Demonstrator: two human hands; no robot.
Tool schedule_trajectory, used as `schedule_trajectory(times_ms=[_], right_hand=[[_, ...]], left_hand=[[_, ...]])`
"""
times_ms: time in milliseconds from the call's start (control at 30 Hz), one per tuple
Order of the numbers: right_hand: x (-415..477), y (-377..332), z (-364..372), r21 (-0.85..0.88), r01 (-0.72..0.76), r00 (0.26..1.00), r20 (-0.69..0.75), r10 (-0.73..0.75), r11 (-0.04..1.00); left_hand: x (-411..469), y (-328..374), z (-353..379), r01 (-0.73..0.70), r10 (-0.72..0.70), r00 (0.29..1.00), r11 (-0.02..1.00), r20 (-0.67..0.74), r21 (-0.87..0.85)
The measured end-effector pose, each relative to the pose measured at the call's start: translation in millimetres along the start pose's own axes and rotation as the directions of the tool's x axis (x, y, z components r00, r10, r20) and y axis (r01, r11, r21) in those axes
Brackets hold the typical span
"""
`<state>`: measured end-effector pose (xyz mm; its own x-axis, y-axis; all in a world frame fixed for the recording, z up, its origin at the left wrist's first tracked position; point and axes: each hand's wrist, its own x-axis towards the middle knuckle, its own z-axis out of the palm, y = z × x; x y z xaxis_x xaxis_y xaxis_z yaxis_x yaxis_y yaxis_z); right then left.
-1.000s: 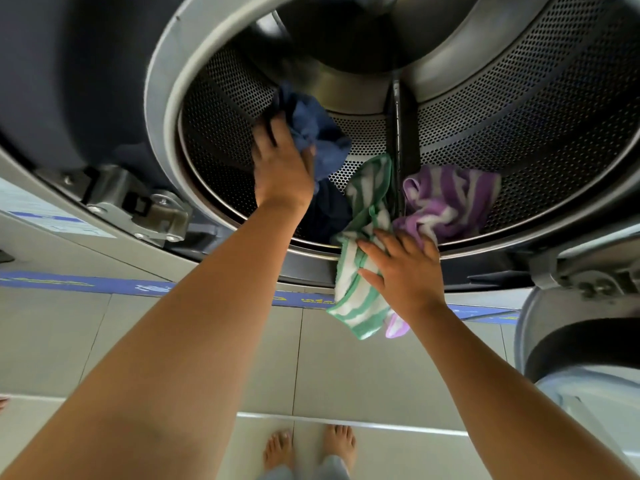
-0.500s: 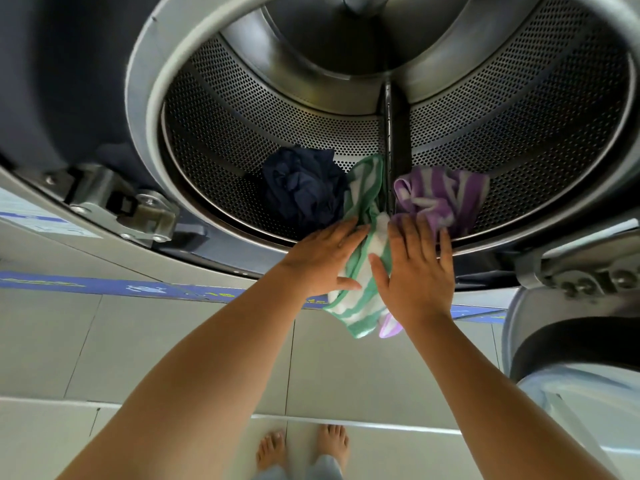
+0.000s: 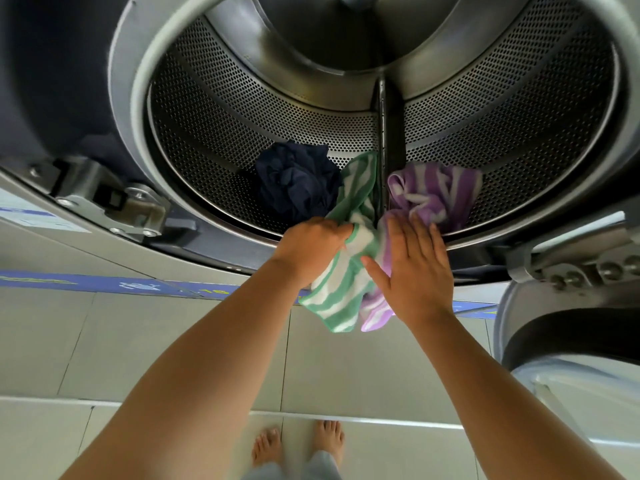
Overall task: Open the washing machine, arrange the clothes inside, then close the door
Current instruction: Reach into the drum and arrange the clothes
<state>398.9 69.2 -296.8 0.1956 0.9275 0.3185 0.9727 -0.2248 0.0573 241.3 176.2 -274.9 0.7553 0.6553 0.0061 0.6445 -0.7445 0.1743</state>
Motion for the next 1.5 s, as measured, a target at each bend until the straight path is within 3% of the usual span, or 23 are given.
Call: schedule_trajectory(times_ms=[167, 300, 367, 433, 500, 567, 633, 700, 767, 833, 933, 1000, 1067, 1133, 1200, 1333, 1400, 1500], right_hand=[[1, 4, 5, -0.135, 0.111, 0.986, 0.139, -0.092, 0.985], [12, 4, 11, -0.177, 0.162, 0.984, 0.103, -0.146, 0.971], [16, 6, 9, -0.116, 0.183, 0.981, 0.082, -0.174, 0.976], [19, 8, 5, -0.061, 0.176, 0.982, 0.077, -0.171, 0.982], [25, 6, -1, 0.007, 0.116, 0.988, 0.101, -0.116, 0.993], [36, 4, -7, 0.133, -0.028, 0.995, 0.099, 0.015, 0.991], [45, 0, -14, 0.278, -0.201, 0.98, 0.05, 0.194, 0.939], [53, -4, -23, 0.383, -0.326, 0.929, -0.037, 0.367, 0.864], [65, -6, -33, 0.464, -0.384, 0.871, -0.106, 0.481, 0.798], [83, -4, -42, 0.527, -0.389, 0.825, -0.167, 0.54, 0.756], [112, -2, -52, 0.489, -0.347, 0.806, -0.281, 0.521, 0.8], [128, -2, -54, 0.375, -0.309, 0.843, -0.316, 0.434, 0.874], [138, 2, -45, 0.248, -0.278, 0.902, -0.264, 0.341, 0.928], [140, 7, -27, 0.157, -0.219, 0.971, -0.059, 0.231, 0.963], [132, 8, -8, 0.126, -0.189, 0.976, 0.132, 0.172, 0.974], [114, -10, 1, 0.174, -0.218, 0.976, 0.023, 0.217, 0.96], [116, -23, 0, 0.23, -0.1, 0.995, 0.029, 0.096, 0.968], [126, -43, -1, 0.288, 0.117, 0.96, 0.214, -0.183, 0.951]], left_hand=[[-1, -25, -21, 0.213, -0.212, 0.964, 0.977, -0.161, -0.009], [9, -30, -49, 0.369, -0.389, 0.886, 0.921, -0.251, -0.126], [21, -27, -63, 0.45, -0.533, 0.796, 0.838, -0.287, -0.308], [39, -22, -76, 0.475, -0.721, 0.636, 0.647, -0.274, -0.596], [58, -16, -88, 0.409, -0.849, 0.476, 0.443, -0.227, -0.798], [74, -12, -93, 0.312, -0.87, 0.418, 0.406, -0.26, -0.859], [81, -12, -91, 0.283, -0.791, 0.508, 0.527, -0.341, -0.801], [81, -18, -78, 0.312, -0.629, 0.699, 0.696, -0.341, -0.646], [74, -32, -59, 0.264, -0.417, 0.878, 0.832, -0.234, -0.488], [64, -44, -44, 0.204, -0.241, 0.969, 0.9, -0.049, -0.386], [52, -54, -36, 0.239, -0.206, 0.97, 0.915, 0.132, -0.324], [47, -57, -37, 0.277, -0.218, 0.954, 0.905, 0.207, -0.322], [45, -61, -39, 0.266, -0.205, 0.954, 0.915, 0.218, -0.304], [45, -65, -40, 0.267, -0.232, 0.962, 0.909, 0.146, -0.318], [46, -67, -41, 0.307, -0.31, 0.95, 0.895, 0.042, -0.324], [44, -72, -39, 0.38, -0.419, 0.904, 0.88, -0.086, -0.286], [43, -75, -36, 0.386, -0.421, 0.902, 0.886, -0.098, -0.256], [46, -78, -30, 0.439, -0.473, 0.871, 0.87, -0.129, -0.226]])
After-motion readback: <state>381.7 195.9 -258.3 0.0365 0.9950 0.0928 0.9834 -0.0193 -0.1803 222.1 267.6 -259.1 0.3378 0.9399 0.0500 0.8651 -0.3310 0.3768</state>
